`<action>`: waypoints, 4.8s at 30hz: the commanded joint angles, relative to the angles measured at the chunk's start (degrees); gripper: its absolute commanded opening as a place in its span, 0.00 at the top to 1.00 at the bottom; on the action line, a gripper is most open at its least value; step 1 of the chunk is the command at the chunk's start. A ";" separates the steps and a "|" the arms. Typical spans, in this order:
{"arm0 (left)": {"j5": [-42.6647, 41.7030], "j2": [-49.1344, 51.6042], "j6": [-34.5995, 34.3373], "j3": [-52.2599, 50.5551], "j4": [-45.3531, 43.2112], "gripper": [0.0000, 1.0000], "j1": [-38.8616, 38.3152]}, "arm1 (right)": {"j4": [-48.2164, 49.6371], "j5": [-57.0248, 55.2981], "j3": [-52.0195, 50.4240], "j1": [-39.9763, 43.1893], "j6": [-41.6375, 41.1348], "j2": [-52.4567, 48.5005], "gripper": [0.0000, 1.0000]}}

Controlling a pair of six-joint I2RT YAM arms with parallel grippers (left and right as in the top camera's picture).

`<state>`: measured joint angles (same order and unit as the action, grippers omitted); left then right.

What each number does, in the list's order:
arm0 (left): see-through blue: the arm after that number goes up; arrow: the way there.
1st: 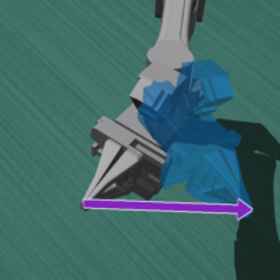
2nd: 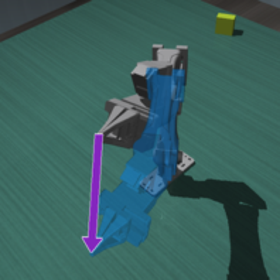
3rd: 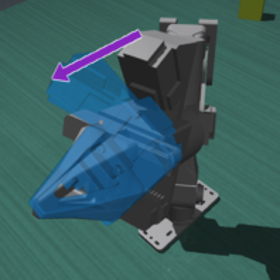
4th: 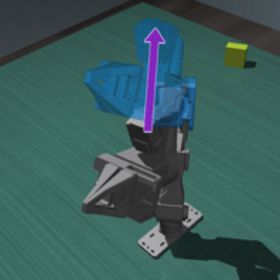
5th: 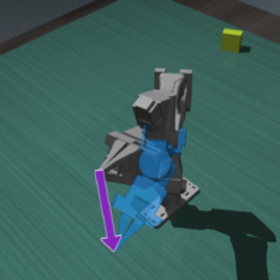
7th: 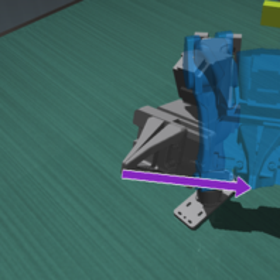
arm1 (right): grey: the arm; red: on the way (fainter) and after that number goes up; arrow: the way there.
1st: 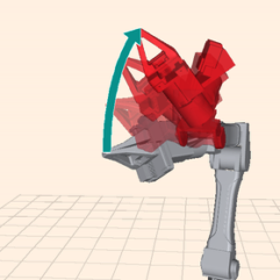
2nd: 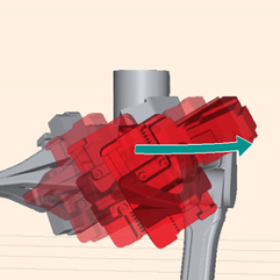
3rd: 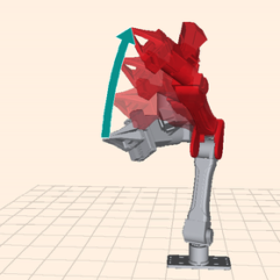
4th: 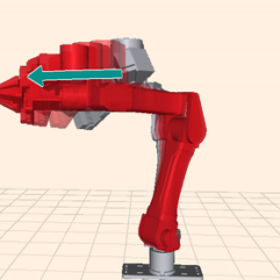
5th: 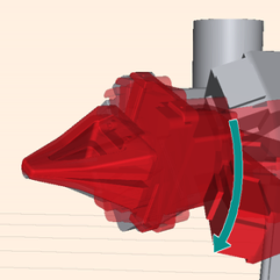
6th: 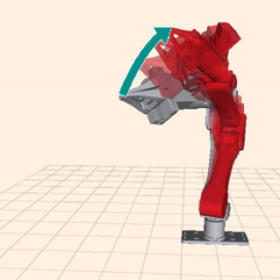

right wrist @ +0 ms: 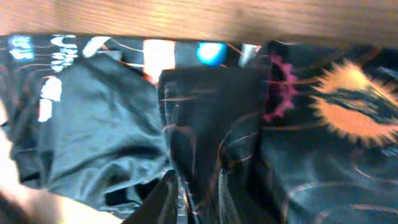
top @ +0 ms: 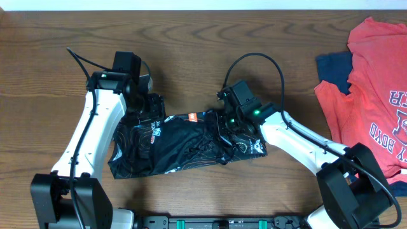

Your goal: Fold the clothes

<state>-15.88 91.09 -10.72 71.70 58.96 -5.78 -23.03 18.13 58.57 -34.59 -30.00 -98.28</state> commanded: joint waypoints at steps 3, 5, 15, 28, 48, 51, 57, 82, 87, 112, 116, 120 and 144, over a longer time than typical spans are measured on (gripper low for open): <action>0.55 -0.15 -0.33 -0.24 0.35 0.31 0.20 | 0.28 3.08 0.83 -0.72 0.09 -0.28 0.77; 0.55 -0.13 -0.33 -0.24 0.35 0.31 0.20 | -0.52 1.88 0.83 -0.59 0.31 -0.28 0.77; 0.55 -0.13 -0.33 -0.24 0.50 0.30 0.20 | -9.53 -15.26 0.83 -0.52 0.24 -0.28 0.84; 0.55 -0.13 -0.35 -0.24 1.27 0.30 0.20 | -12.87 -1.62 0.83 -3.15 11.39 -0.28 0.66; 0.52 -0.13 -0.55 -0.24 1.88 0.30 0.20 | -15.76 -9.38 0.68 -10.69 13.81 -0.33 0.56; 0.52 -0.13 -0.55 -0.24 1.88 0.30 0.20 | -15.72 -9.79 0.68 -10.82 13.79 -0.33 0.56; 0.55 -0.13 -0.52 -0.24 1.86 0.30 0.20 | -15.87 -9.75 0.68 -10.86 13.81 -0.33 0.56; 0.52 -0.13 -0.55 -0.24 1.90 0.30 0.20 | -8.90 0.48 4.94 -10.95 18.34 -2.97 0.71; 0.55 -0.13 -0.55 -0.24 1.88 0.30 0.20 | -11.30 -2.19 4.94 -10.58 18.36 -2.97 0.44; 5.05 2.40 5.33 -0.26 4.37 0.02 12.26 | -32.04 -14.91 13.31 18.73 17.90 4.59 0.01; 9.25 5.44 5.79 -0.26 6.43 0.02 14.34 | -32.04 -14.91 11.34 20.20 17.92 4.57 0.01; 12.28 8.81 5.49 -0.26 7.72 0.02 16.46 | -31.78 -14.93 9.53 20.61 17.92 4.57 0.01; 3.87 12.26 5.35 -18.12 -11.80 0.32 17.07 | -30.73 -14.91 8.63 20.70 18.05 4.57 0.01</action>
<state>-7.94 102.02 -6.39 55.44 49.17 11.27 -53.74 3.38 67.61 -14.44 -12.51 -93.69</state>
